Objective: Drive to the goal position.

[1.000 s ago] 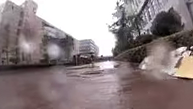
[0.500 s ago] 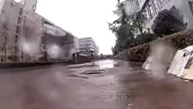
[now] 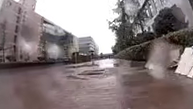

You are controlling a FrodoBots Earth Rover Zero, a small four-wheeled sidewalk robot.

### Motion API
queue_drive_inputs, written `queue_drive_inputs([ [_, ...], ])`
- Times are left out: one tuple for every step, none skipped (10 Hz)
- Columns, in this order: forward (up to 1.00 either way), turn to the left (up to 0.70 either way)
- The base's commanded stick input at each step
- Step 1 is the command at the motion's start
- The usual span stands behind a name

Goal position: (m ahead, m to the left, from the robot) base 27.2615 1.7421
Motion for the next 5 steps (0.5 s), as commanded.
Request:
queue_drive_inputs([
  [0.70,0.00],
  [0.70,0.00],
  [0.70,0.00],
  [0.70,0.00],
  [0.70,0.00],
])
